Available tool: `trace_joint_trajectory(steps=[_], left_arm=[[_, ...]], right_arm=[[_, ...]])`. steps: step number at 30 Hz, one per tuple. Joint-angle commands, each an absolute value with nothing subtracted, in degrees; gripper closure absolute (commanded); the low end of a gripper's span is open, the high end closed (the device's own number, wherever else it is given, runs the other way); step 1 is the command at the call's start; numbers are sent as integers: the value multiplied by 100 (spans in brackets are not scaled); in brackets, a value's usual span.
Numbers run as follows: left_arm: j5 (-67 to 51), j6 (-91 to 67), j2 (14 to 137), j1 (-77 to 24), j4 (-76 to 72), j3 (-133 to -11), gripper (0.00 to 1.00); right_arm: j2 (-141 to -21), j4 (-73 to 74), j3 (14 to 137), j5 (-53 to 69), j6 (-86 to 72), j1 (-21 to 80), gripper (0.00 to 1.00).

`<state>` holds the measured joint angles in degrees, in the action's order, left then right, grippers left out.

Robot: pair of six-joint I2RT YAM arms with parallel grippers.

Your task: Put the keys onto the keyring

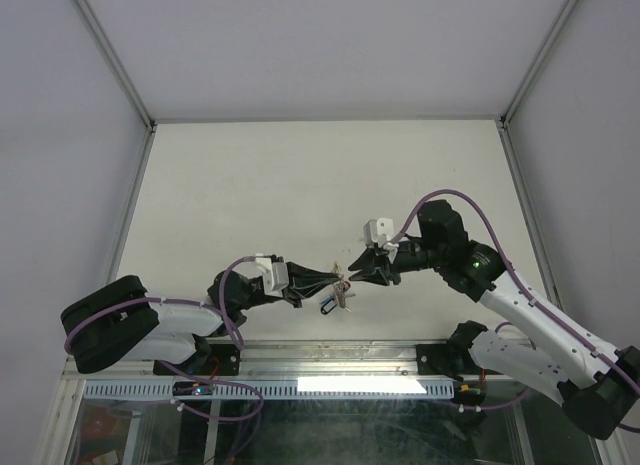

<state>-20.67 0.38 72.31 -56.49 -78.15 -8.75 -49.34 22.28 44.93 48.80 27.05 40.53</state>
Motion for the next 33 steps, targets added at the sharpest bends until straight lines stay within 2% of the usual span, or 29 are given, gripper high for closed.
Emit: trace_joint_trajectory(steps=[1, 4, 10, 16, 33], left_arm=[[-2444, -165, 7220, -5547, -8433, -954, 100], [-2522, -199, 7223, -5524, -8459, -965, 100], [-2698, -221, 7255, -5502, -8449, -1015, 100], [-2755, -239, 7284, -5484, -8466, -1046, 100], [-2816, -264, 7346, -5440, -8517, -1098, 100]], right_arm=[[-5015, 2369, 4674, 4973, 3070, 4127, 72], [-5022, 2206, 4561, 4843, 3105, 4163, 69], [-5058, 1870, 4387, 4746, 3038, 4225, 68], [-5172, 1859, 4352, 4756, 3042, 4278, 73], [-5393, 1618, 4246, 4763, 2937, 4544, 76]])
